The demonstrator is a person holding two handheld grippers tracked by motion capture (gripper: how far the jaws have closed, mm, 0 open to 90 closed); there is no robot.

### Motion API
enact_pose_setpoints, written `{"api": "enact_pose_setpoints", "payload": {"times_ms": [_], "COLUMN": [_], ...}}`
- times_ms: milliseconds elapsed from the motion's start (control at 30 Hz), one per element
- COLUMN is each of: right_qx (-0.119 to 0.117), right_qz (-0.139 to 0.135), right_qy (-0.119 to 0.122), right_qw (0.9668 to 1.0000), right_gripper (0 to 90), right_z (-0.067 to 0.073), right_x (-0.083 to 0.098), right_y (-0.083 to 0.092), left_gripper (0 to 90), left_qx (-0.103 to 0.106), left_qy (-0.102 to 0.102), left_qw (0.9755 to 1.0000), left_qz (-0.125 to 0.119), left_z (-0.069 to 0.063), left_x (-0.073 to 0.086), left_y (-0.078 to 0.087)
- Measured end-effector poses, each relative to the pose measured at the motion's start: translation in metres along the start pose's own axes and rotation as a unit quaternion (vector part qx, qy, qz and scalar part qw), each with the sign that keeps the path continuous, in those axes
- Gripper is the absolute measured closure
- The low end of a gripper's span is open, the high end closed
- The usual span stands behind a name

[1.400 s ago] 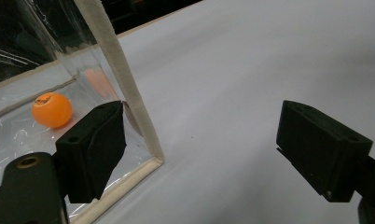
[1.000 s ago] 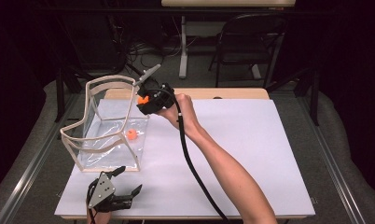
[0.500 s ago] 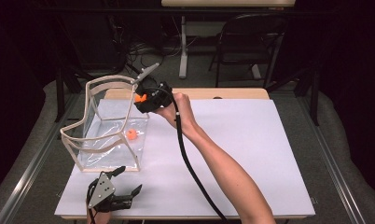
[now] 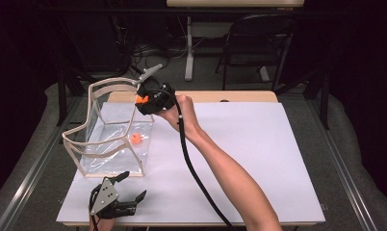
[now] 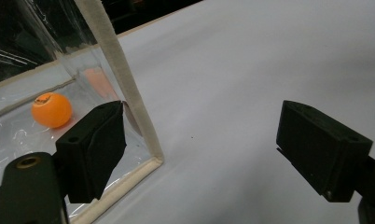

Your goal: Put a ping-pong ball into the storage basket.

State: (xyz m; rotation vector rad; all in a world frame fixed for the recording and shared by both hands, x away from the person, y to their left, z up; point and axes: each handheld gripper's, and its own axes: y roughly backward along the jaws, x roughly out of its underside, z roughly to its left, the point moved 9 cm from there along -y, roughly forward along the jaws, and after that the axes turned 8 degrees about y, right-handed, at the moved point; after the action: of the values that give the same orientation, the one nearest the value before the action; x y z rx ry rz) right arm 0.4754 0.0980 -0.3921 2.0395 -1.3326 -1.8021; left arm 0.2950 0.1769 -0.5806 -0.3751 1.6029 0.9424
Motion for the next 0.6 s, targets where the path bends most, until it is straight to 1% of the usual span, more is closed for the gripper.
{"api": "enact_pose_setpoints", "payload": {"times_ms": [367,600], "right_qx": [0.001,0.002], "right_qz": [-0.011,-0.018], "right_qy": [-0.006,-0.004], "right_qw": [0.9999,0.9998], "right_gripper": [50.7,50.7], "right_z": [-0.0003,0.0016], "right_x": [-0.0048,-0.0098], "right_y": [-0.0022,-0.0038], "left_gripper": [15.7,15.7], "left_qx": [0.000,0.001], "left_qy": [-0.002,-0.001], "left_qw": [1.0000,1.0000], "left_qz": [0.001,0.000], "left_z": [0.0001,0.0002], "left_x": [0.0000,-0.0001], "left_y": [-0.0001,0.0002]}}
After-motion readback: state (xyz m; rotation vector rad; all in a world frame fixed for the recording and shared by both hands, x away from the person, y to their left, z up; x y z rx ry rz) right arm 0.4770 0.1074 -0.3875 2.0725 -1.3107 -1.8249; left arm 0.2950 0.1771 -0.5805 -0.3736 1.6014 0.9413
